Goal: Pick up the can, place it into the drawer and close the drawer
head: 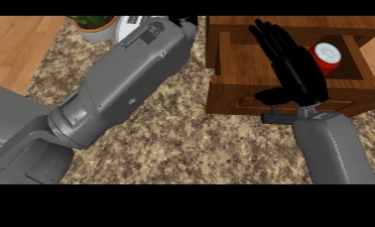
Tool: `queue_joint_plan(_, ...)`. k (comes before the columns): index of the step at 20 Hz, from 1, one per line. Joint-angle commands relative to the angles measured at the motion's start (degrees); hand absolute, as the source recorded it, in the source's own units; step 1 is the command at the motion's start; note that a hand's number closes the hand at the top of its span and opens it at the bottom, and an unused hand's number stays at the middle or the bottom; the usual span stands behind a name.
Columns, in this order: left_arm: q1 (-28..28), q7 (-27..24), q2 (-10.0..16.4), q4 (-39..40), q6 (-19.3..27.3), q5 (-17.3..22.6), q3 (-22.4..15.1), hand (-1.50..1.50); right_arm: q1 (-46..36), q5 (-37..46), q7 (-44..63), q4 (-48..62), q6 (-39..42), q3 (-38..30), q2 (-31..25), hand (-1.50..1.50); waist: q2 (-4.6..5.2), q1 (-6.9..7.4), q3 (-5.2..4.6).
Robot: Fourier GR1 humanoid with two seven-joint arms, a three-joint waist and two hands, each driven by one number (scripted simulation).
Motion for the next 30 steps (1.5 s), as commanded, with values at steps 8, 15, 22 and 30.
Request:
queue_joint_plan(8, 4.69, 7.68, 9.71, -11.44, -0.83, -3.02, -0.38, -1.50, -13.98, 8.50, -1.93, 32.08, -15.37, -3.17, 0.44, -1.50, 0.17, 0.97, 0.05)
queue_joint_plan(15, 8.88, 7.48, 13.17, -13.46, -2.28, -5.33, 1.02, -1.50, -19.24, 12.24, -1.77, 46.70, -28.10, -5.16, 2.25, -1.50, 0.64, 0.32, 0.06)
queue_joint_plan(22, 10.64, 11.09, 14.70, -21.23, 1.11, -6.09, 1.00, -1.50, -21.12, 11.69, -4.49, 56.73, -38.88, -9.49, 0.79, -1.50, 0.65, 1.61, 0.14)
queue_joint_plan(30, 12.26, 13.61, 17.69, -23.95, -0.13, -7.48, 1.67, -1.50, -32.27, 14.21, -2.13, 66.46, -43.63, -11.28, 0.53, -1.50, 1.07, 1.79, 0.12)
